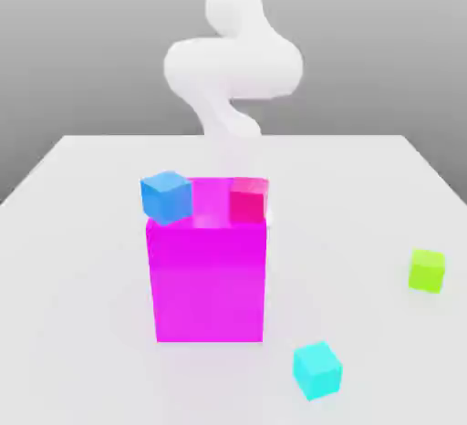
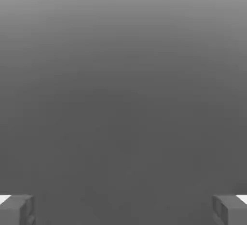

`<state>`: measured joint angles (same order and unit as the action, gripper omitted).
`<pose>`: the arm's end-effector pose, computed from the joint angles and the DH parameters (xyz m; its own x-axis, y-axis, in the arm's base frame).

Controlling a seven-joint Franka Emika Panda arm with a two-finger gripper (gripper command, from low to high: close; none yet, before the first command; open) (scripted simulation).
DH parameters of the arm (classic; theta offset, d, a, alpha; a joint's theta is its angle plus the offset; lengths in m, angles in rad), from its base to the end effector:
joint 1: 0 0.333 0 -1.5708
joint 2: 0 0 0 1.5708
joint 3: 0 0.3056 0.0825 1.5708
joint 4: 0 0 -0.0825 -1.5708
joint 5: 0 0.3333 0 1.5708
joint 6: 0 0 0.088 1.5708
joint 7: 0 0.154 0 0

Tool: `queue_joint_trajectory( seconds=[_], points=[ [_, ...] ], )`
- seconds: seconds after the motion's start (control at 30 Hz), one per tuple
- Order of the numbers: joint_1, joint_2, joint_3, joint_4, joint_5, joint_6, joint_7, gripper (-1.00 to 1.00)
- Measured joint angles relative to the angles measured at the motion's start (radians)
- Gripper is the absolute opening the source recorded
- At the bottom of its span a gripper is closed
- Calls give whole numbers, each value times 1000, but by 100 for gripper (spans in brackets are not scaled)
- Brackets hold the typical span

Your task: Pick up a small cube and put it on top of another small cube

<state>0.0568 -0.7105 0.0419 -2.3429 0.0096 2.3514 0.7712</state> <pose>0.3666 0.0409 0.6221 0.5982 -0.6384 0.4843 -0.4589 -0.7684 -0.4461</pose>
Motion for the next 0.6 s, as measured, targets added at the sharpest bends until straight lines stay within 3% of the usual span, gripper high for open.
queue_joint_trajectory(
  seconds=[0.37, 0.6],
  points=[
    [248, 400, 222, -192, 15, 232, -110, 0],
    [409, 658, 377, -312, -50, 377, -125, 0]
  ],
)
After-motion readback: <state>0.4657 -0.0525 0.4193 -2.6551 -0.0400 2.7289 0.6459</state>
